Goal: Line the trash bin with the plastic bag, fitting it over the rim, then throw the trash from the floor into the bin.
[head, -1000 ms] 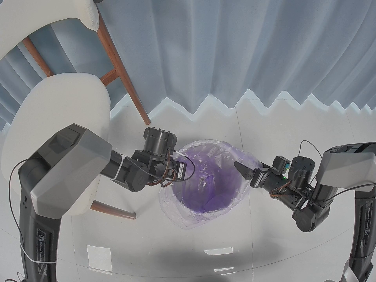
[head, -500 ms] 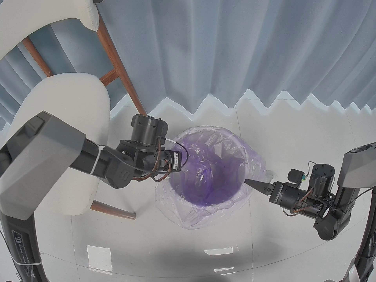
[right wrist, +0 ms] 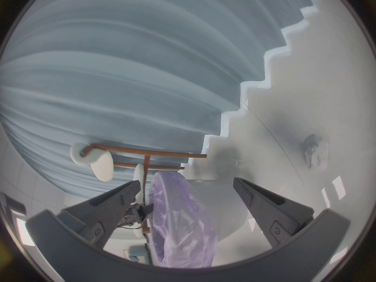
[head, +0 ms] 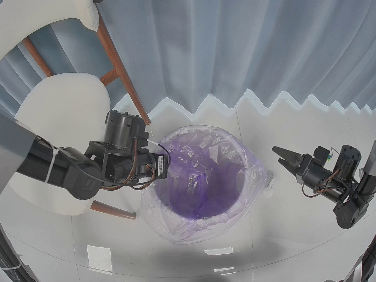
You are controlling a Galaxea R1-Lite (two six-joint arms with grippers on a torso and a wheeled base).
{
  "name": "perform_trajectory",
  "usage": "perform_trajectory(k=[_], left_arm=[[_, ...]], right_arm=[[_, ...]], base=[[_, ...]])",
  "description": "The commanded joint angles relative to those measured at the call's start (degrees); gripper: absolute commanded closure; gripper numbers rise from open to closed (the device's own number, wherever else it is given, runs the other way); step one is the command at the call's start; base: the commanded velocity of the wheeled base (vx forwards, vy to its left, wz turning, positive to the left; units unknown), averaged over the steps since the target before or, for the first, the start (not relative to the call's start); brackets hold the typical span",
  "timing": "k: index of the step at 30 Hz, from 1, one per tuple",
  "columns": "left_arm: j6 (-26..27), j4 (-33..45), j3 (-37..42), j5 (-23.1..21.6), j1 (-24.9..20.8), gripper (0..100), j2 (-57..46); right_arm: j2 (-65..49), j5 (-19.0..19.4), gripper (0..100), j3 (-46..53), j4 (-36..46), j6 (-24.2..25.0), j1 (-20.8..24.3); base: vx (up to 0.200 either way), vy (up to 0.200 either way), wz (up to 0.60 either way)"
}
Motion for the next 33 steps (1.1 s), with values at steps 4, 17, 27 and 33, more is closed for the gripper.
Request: perform_trajectory(k=[4, 17, 27, 33], left_arm=[[-1.0, -4.2, 9.6, -9.5, -0.1, 100, -9.5], [-2.4, -17.1, 15.4, -15.0, -0.4, 100, -9.7], [-2.4, -17.1, 15.3, -14.6, -2.3, 100, -9.9], [-2.4, -17.2, 15.0, -14.6, -2.0, 100, -10.0]], right_arm=[[-12.6, 3.3, 0, 9.2, -0.4, 12.4, -1.2], [-16.4, 3.2, 0, 14.7, -0.5, 13.8, 1.3], [-19.6, 3.2, 0, 15.3, -0.5, 19.1, 7.2], [-17.4, 3.2, 0, 15.3, -0.5, 18.7, 6.9]], base=[[0.000, 0.000, 0.00], [0.000, 0.000, 0.00], [0.000, 0.000, 0.00], [0.000, 0.000, 0.00]])
